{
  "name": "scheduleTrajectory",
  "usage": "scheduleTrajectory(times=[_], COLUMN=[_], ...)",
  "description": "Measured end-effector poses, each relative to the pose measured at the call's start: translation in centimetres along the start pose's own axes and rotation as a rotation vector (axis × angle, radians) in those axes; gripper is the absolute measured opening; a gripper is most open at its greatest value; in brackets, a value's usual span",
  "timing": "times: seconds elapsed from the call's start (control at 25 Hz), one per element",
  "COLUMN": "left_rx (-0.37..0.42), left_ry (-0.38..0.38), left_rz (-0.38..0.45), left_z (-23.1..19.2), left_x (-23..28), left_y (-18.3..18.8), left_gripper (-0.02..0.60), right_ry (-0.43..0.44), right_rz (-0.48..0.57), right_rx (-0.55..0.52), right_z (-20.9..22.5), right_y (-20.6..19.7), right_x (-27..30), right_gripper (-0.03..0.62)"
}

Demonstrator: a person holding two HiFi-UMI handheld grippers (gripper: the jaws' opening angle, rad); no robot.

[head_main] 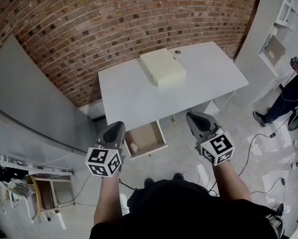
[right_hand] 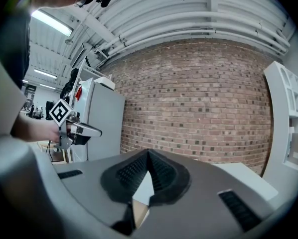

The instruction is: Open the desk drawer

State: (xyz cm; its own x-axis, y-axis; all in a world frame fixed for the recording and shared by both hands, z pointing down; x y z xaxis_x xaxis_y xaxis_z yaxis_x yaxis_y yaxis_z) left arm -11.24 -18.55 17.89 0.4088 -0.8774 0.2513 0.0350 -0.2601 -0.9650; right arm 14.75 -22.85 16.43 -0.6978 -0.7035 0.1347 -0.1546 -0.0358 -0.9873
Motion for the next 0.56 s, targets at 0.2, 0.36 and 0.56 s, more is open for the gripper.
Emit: scheduleTrajectory(times=[0.2,0.36,0.56], left_rx=[-0.003,-0.005,-0.008], left_ry=[0.0,0.005,0.008], left_rz=[0.0,-0.002,-0.004], left_z=[0.0,0.0,-0.2], left_x=[-0.6,-1.1,-1.5], left_y=[-0.1,-0.1,-0.1], left_gripper=[0.031,0.031,0.029], right_ry=[0.003,0.008,0.016], right_rz=[0.002,0.003,0.007], right_rx=[0.001,0.003,0.008], right_z=[-0.4,-0.8,-1.3], right_y=[0.2,0.4,0.6], right_x=[-0.2,-0.3,-0.3], right_gripper=[0.012,0.012,0.012])
Point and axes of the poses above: the fingertips, and each gripper's own axes: x forward along the fingers, z to its right, y out of its top, the point moved 3 cm from there along -x, backward along the fingers, and after that the axes turned 4 degrees about -y, right-handed, at the moved point
